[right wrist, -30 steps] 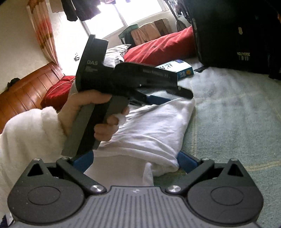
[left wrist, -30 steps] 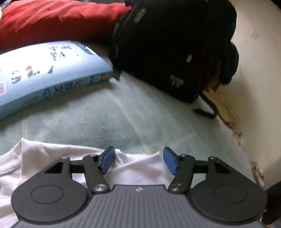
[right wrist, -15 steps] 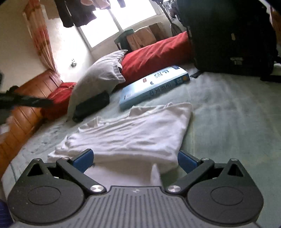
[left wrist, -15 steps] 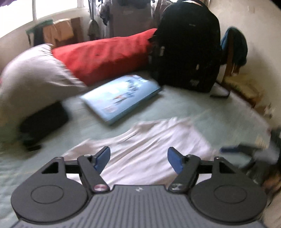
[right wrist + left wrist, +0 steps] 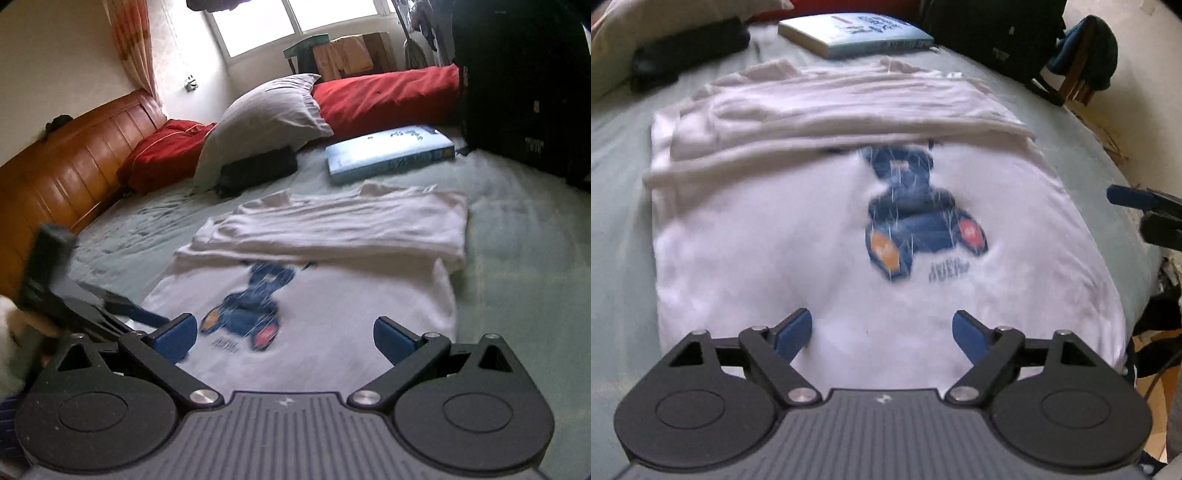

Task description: Fold clothes

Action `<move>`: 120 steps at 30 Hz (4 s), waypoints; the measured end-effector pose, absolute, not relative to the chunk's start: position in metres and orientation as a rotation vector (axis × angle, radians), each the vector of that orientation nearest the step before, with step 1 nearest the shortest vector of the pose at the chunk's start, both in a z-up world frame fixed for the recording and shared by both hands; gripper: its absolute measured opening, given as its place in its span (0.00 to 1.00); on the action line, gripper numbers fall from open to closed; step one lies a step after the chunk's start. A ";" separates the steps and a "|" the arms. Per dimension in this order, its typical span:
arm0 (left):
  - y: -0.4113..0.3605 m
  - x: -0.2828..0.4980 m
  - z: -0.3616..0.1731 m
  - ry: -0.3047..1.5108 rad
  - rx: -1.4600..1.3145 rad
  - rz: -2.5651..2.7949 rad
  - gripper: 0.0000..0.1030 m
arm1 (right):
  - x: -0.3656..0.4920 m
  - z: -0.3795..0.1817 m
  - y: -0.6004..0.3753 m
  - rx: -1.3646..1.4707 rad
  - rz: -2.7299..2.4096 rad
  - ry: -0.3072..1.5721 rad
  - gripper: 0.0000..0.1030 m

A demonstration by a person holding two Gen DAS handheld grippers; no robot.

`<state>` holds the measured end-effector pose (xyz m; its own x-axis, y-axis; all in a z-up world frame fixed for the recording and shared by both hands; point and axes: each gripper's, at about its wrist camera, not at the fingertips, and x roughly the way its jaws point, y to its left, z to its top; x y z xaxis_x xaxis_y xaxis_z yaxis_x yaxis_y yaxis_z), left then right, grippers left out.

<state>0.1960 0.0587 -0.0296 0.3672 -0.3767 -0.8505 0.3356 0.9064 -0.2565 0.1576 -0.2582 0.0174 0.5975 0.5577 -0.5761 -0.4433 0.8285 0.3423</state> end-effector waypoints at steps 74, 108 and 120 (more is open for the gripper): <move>0.069 0.051 -0.014 0.703 0.162 -0.257 0.92 | 0.042 -0.073 -0.224 -0.129 0.404 0.707 1.00; 0.062 0.032 -0.043 0.771 0.095 -0.194 0.97 | 0.039 -0.072 -0.223 -0.111 0.417 0.695 1.00; 0.033 0.044 -0.029 0.736 0.130 -0.268 0.97 | 0.039 -0.073 -0.221 -0.117 0.404 0.689 1.00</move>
<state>0.0444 0.0329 -0.0291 0.7093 -0.1956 -0.6772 0.2861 0.9579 0.0229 0.0385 -0.2212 -0.0727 0.6976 0.3235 -0.6393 -0.3998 0.9162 0.0273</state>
